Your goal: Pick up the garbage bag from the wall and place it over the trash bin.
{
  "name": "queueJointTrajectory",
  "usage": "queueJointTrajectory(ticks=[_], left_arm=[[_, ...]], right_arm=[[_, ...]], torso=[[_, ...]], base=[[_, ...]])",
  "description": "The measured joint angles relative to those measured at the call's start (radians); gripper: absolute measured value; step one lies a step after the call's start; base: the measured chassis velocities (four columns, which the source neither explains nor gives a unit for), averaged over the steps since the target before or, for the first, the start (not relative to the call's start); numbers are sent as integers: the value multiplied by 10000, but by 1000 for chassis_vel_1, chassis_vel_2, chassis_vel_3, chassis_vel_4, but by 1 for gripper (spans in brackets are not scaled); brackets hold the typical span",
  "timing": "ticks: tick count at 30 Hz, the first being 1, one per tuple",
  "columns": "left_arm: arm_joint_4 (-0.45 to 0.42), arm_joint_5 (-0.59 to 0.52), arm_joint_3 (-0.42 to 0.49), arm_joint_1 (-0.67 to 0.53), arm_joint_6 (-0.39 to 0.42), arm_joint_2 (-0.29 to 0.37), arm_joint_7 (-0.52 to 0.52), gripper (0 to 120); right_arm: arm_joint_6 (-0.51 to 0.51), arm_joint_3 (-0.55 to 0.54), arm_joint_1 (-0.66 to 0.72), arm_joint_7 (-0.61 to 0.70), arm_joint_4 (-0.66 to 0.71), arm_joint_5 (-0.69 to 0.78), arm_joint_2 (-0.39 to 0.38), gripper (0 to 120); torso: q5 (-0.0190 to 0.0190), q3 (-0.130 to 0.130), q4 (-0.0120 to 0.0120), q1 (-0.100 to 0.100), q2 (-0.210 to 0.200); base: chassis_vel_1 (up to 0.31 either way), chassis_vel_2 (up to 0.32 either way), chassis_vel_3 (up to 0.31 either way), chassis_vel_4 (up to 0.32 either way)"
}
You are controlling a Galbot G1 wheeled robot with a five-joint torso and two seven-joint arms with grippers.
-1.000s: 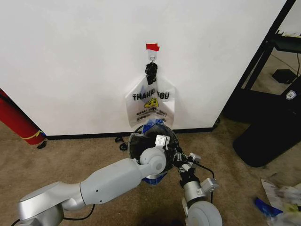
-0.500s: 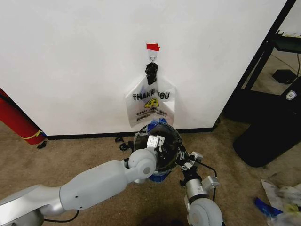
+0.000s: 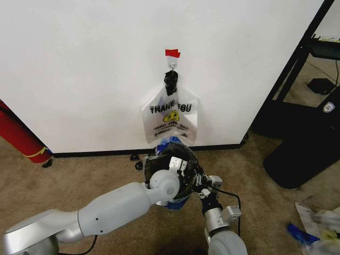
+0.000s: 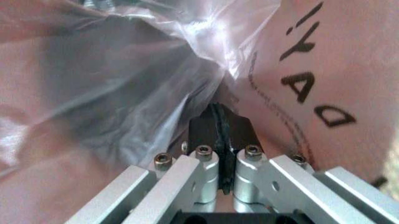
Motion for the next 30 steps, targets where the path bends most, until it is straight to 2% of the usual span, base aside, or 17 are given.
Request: queueJointTrajectory(ticks=[6,11,18,22,23,28,30], left_arm=[[494,330,-17,96,-123,-285,42,0],[319,350,-120,128,-167,-221,40,0],[-932,130,-349,144,-168,554,-1,0],[-2115,7,-788,329,-191,1217,56,0],[-2115,7,-788,329,-191,1217,56,0],[-3472,330,-1731,1087,-606,2047,708,0],[-3519,372,-1777,1143,-628,2073,739,0]], right_arm=[[-201,-14,11,160,149,664,57,1],[-232,35,42,213,18,736,44,1],[-387,215,329,468,-320,1081,107,1],[-438,406,478,540,-493,1336,150,1],[-438,406,478,540,-493,1336,150,1],[-536,622,503,545,-617,1775,244,1],[-542,628,501,545,-617,1792,251,1]], torso=[[0,0,1,0,0],[-1,0,1,0,0],[-1,0,2,0,0],[-1,0,1,0,0],[-1,0,1,0,0],[-1,0,-1,0,0],[-1,0,-1,0,0]], base=[[0,0,0,0],[0,0,0,0],[0,0,0,0],[0,0,0,0],[0,0,0,0],[0,0,0,0],[0,0,0,0]])
